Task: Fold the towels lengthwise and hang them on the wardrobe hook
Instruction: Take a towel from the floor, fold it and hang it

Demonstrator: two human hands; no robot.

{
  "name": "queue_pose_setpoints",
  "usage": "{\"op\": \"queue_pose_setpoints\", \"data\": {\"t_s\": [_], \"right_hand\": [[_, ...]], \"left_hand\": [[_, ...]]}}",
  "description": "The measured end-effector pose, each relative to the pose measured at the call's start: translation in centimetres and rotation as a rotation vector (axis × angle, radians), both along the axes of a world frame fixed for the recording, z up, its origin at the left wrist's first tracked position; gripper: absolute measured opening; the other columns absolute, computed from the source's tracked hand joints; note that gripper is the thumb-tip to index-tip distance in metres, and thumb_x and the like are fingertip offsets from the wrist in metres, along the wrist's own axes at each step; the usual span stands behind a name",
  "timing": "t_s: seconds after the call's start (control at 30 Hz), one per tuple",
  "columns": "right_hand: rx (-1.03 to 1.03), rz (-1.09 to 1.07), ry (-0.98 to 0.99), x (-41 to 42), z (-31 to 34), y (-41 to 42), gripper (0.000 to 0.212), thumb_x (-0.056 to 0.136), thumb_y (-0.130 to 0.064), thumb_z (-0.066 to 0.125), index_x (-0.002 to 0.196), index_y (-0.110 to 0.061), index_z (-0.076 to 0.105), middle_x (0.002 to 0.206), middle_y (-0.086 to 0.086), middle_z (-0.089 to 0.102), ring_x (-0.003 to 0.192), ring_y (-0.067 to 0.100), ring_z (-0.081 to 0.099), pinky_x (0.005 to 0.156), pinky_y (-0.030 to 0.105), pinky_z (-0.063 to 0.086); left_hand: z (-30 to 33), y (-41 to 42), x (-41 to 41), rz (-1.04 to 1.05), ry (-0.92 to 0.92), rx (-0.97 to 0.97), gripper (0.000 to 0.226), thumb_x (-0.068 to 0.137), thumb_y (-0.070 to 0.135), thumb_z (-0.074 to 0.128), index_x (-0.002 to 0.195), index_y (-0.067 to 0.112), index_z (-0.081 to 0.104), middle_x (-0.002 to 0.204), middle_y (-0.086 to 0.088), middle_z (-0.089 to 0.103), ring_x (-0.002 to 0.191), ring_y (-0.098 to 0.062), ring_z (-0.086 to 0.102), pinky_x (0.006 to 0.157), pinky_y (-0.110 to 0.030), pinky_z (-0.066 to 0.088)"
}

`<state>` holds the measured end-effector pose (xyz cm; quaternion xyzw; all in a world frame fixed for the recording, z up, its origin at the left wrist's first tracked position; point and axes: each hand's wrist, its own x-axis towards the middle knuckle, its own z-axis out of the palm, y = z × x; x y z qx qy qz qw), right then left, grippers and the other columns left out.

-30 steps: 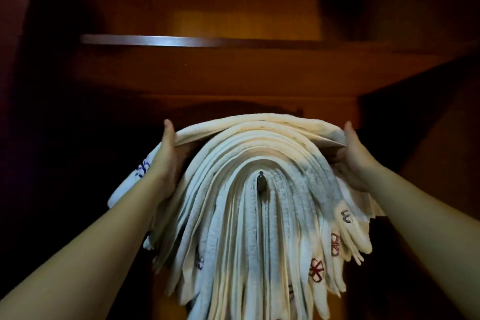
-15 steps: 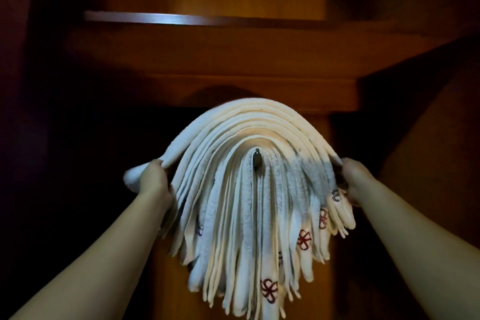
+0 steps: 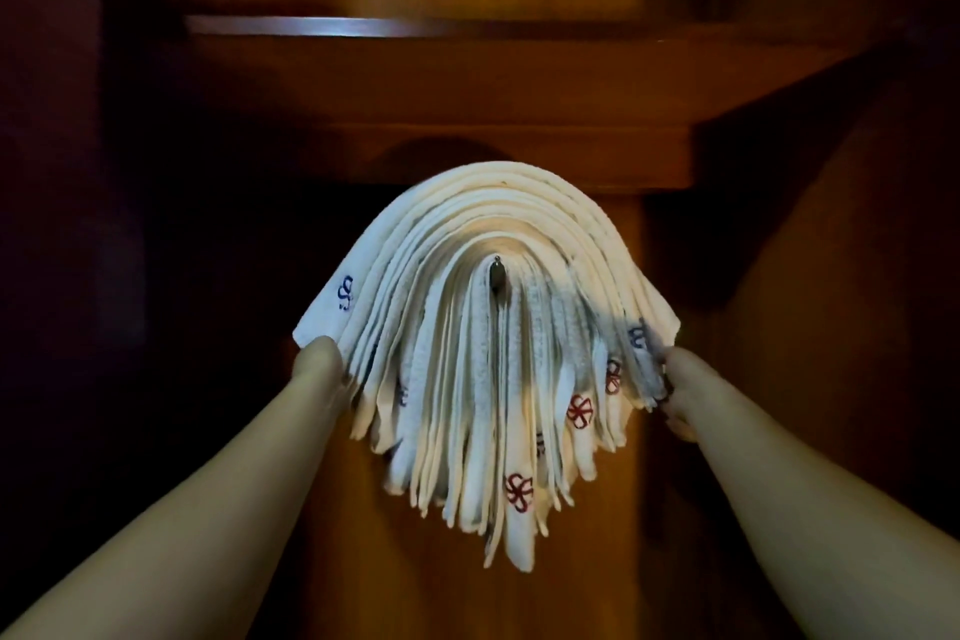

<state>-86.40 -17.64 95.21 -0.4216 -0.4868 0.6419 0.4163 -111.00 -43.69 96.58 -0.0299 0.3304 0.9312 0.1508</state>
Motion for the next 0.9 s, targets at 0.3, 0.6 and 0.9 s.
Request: {"op": "queue_pose_setpoints", "data": {"t_s": [0.3, 0.6, 0.9], "right_hand": [[0.668, 0.085, -0.497, 2.7, -1.5, -5.2, 0.038, 0.099, -0.046, 0.049, 0.121, -0.019, 0.061, 0.115, 0.001, 0.060, 0.098, 0.024, 0.057, 0.079, 0.030, 0.042], [1.013, 0.265, -0.882, 9.7, -9.9, -15.7, 0.030, 0.099, -0.036, 0.052, 0.119, -0.018, 0.066, 0.120, 0.002, 0.065, 0.103, 0.017, 0.061, 0.088, 0.033, 0.053], [0.725, 0.391, -1.098, 21.7, -28.6, -24.9, 0.057, 0.097, -0.048, 0.053, 0.147, -0.024, 0.042, 0.153, -0.004, 0.039, 0.135, 0.016, 0.044, 0.108, 0.033, 0.040]], "left_hand": [[-1.7, -4.5, 8.1, -0.032, 0.388, -0.539, 0.021, 0.102, 0.014, 0.044, 0.116, 0.009, 0.059, 0.077, -0.009, 0.051, 0.066, -0.020, 0.048, 0.058, -0.025, 0.038], [-11.2, -6.6, 15.2, -0.317, 1.117, -1.162, 0.030, 0.097, 0.034, 0.056, 0.125, 0.026, 0.063, 0.109, 0.008, 0.065, 0.080, -0.006, 0.060, 0.066, -0.023, 0.047], [-26.8, -11.0, 22.8, -0.728, 1.584, -1.470, 0.061, 0.095, 0.048, 0.056, 0.150, 0.025, 0.039, 0.156, 0.001, 0.037, 0.140, -0.020, 0.039, 0.110, -0.036, 0.040]]}}
